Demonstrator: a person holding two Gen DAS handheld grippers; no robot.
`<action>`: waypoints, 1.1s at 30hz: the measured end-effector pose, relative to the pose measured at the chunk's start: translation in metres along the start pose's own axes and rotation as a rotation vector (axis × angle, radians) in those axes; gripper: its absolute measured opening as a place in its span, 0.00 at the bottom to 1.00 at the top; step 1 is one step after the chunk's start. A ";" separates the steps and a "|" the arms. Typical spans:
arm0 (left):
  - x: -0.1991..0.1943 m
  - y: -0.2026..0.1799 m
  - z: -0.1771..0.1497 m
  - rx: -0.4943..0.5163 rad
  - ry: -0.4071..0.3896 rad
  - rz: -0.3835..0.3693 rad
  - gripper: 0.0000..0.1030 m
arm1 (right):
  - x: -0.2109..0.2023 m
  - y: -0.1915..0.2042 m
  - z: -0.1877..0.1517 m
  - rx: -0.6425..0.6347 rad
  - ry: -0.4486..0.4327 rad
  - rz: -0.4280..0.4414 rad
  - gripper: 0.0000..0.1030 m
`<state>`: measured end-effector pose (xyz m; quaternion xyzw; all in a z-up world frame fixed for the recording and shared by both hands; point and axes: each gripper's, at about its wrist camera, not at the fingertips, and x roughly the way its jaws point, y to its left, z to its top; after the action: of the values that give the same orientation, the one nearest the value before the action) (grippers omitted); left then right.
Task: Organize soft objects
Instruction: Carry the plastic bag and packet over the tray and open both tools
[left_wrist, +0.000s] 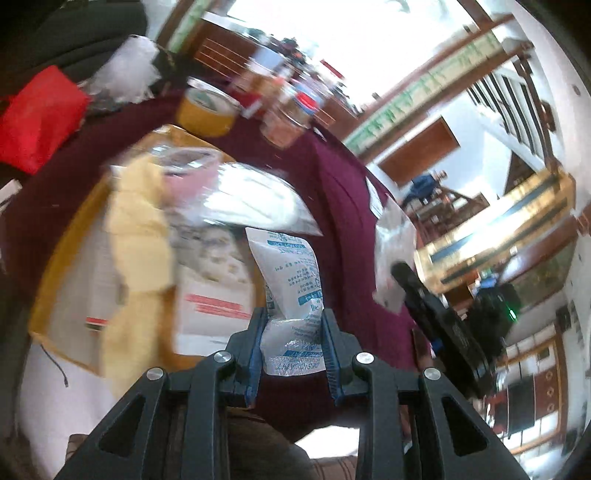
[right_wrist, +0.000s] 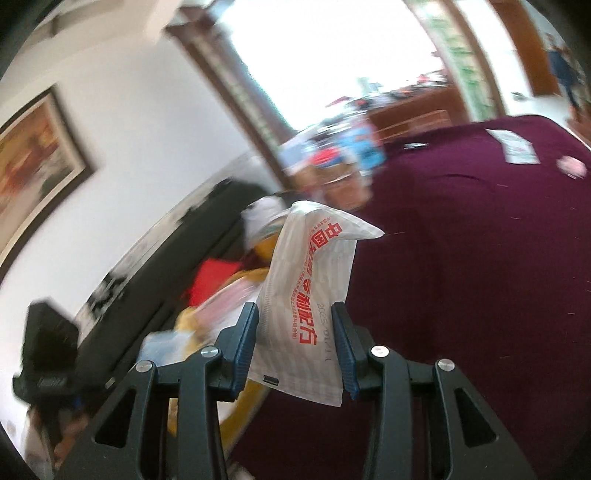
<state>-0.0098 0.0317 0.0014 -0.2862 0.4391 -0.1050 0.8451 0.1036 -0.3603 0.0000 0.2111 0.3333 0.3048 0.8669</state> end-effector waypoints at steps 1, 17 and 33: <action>-0.004 0.006 0.002 -0.009 -0.010 0.009 0.29 | 0.003 0.015 -0.004 -0.028 0.015 0.025 0.38; 0.001 0.052 -0.002 -0.038 0.020 0.103 0.29 | 0.079 0.115 -0.048 -0.316 0.205 0.074 0.38; -0.003 0.078 -0.002 -0.078 0.021 0.160 0.33 | 0.114 0.152 -0.083 -0.531 0.310 0.046 0.42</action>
<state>-0.0193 0.0952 -0.0425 -0.2817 0.4731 -0.0229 0.8344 0.0533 -0.1606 -0.0221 -0.0643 0.3654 0.4295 0.8233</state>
